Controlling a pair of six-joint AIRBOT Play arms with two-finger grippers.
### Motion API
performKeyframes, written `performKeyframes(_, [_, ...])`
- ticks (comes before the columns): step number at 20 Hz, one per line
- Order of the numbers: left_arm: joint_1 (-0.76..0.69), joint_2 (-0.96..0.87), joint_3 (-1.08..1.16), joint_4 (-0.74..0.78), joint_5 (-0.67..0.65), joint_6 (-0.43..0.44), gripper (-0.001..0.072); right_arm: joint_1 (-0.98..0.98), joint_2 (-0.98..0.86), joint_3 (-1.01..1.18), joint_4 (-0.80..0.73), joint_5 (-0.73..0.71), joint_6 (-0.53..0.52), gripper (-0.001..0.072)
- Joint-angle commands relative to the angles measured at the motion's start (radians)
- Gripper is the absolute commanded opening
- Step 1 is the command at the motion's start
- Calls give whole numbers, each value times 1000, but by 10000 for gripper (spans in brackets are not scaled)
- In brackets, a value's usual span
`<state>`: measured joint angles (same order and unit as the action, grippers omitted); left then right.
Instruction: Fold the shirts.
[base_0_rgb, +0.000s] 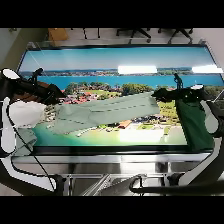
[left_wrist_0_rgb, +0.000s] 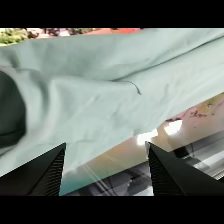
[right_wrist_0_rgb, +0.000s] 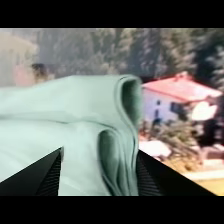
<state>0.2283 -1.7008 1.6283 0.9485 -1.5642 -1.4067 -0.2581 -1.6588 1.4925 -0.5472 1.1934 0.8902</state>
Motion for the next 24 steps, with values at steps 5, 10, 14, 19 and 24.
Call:
performKeyframes(5, [-163,63,-93,-62,105,12,33,57,-4,92,-35,162,31,28])
performKeyframes(10, [-451,60,-171,-60,449,21,28,41,170,250,-198,266,132,27])
performKeyframes(14, [-726,-70,-145,-58,740,19,26,1,324,285,-220,409,158,27])
performKeyframes(19, [-888,-360,153,-60,756,-96,25,-43,498,285,-220,450,157,27])
performKeyframes(24, [-925,-523,378,-213,731,-127,26,-41,522,285,-208,528,158,27])
